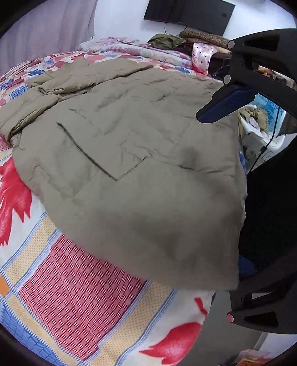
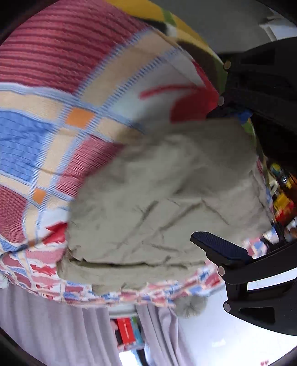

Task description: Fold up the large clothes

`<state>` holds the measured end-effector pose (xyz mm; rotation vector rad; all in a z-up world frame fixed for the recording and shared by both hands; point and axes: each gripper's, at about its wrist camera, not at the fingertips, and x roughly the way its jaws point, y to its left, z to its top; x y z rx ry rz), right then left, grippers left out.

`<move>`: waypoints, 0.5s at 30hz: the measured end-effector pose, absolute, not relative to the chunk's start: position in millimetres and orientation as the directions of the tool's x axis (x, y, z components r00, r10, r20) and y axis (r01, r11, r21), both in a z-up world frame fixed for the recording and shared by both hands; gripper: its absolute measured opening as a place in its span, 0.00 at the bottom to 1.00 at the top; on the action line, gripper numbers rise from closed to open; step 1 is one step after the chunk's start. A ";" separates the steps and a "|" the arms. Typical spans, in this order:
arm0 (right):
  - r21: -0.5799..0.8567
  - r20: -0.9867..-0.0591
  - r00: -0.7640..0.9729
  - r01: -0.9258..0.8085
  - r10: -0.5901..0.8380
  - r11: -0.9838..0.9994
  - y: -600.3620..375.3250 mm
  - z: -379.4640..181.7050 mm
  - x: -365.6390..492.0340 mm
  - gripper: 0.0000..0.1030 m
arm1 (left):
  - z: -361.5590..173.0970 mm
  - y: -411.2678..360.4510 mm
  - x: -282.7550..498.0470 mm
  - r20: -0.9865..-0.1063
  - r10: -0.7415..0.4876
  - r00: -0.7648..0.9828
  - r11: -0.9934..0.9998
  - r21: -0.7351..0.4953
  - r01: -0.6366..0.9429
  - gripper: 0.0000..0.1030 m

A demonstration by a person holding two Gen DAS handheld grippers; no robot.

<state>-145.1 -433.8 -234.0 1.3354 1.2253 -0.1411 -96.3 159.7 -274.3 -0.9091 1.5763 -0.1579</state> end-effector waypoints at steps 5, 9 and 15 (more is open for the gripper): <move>0.674 -0.678 0.401 0.674 0.616 0.303 -401.9 -246.5 -138.3 0.81 | -277.5 120.5 -87.0 -0.754 -0.655 0.043 0.666 -0.603 -0.438 0.99; 0.683 -0.659 0.388 0.668 0.644 0.297 -382.3 -250.4 -131.4 0.81 | -274.2 105.7 -81.7 -0.770 -0.637 0.014 0.701 -0.587 -0.405 0.96; 0.695 -0.649 0.378 0.647 0.660 0.313 -372.4 -247.0 -128.0 0.81 | -261.4 98.9 -73.3 -0.817 -0.577 -0.014 0.776 -0.543 -0.320 0.51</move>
